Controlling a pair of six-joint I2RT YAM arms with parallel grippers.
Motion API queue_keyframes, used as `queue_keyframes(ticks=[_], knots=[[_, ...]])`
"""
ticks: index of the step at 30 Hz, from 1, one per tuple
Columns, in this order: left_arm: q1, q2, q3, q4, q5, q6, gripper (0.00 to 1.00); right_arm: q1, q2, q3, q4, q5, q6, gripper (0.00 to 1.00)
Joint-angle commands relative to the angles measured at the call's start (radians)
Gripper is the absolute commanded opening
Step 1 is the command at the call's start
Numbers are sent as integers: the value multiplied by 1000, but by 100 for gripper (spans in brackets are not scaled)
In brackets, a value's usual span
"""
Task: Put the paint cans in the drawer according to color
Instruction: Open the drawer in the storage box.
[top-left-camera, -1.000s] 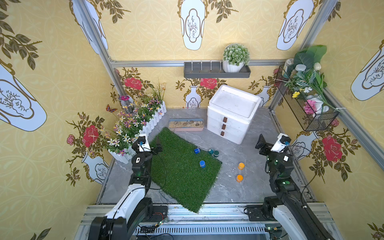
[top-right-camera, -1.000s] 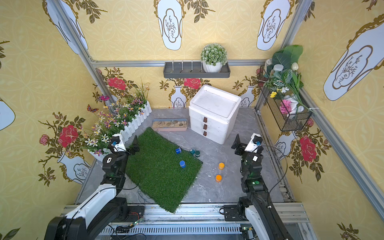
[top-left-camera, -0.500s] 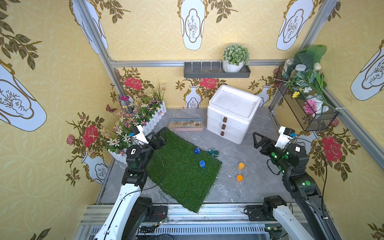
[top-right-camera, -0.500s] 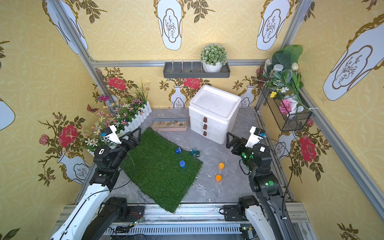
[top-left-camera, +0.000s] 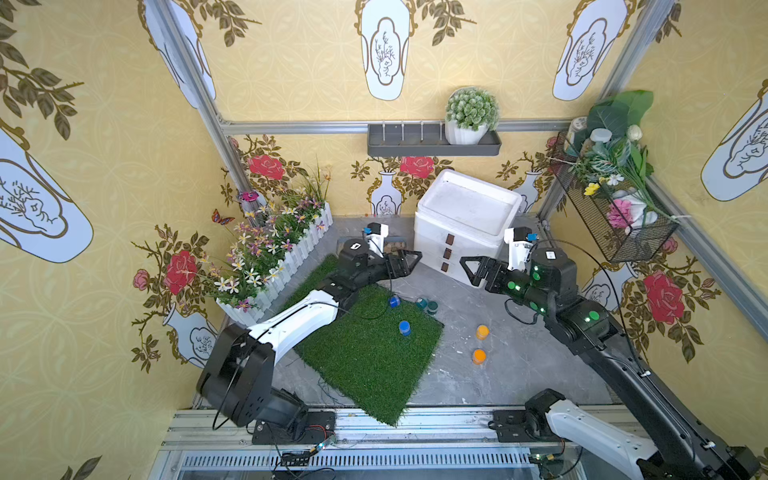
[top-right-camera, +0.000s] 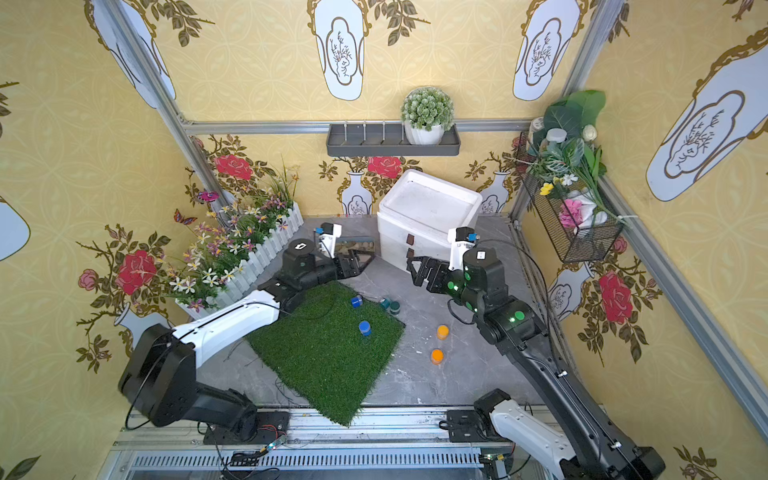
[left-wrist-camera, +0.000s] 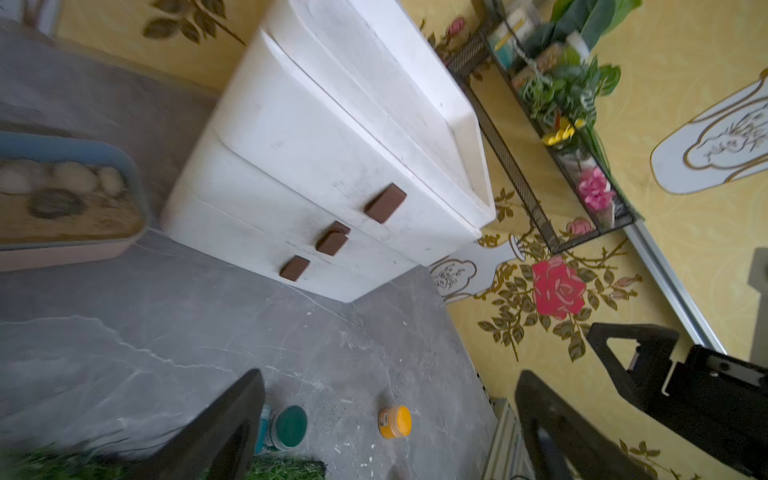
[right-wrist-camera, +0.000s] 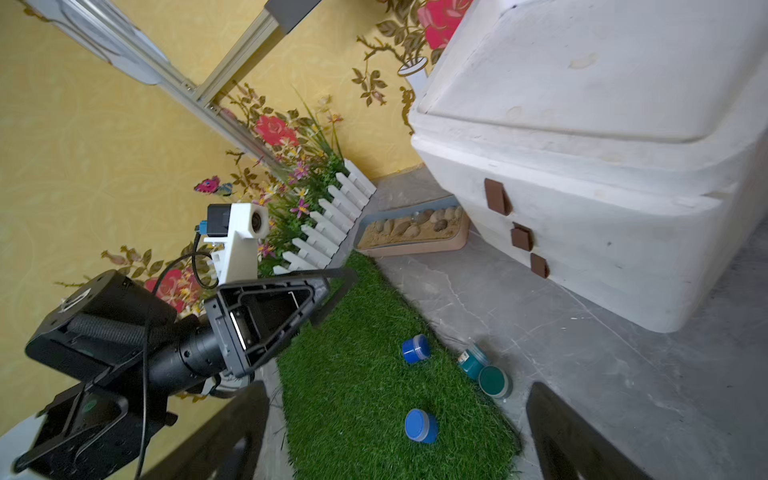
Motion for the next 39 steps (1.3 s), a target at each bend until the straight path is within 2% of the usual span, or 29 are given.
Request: queue_keyframes(ticks=[1,6,8,13,19,26,28,30,39], knots=[[-55,153,205,-204,-106,134,86,-8,-18,15,-34,159,67,97],[-131,369,524,-451,-257,288,70,-15,-82,-13,-37,248,62,97],[-136,419,601,-478,-264,307,66,-24,-96,-26,-35,256,62,97],[-138,504,730,-497,-255,333,63,-64,-94,-29,-59,233,62,97],[-140,569,829,-528,-230,338,63,-282,-31,-13,-84,-20,135,97],[-140,617,905,-560,-215,354,54,-328,16,47,-106,-66,115,97],[-139,627,926,-568,-203,356,47,-329,19,42,-102,-72,118,97],[-138,628,929,-566,-199,356,36,-328,17,30,-95,-79,126,97],[-138,608,918,-561,-174,364,4,-328,-1,11,-88,-76,133,97]])
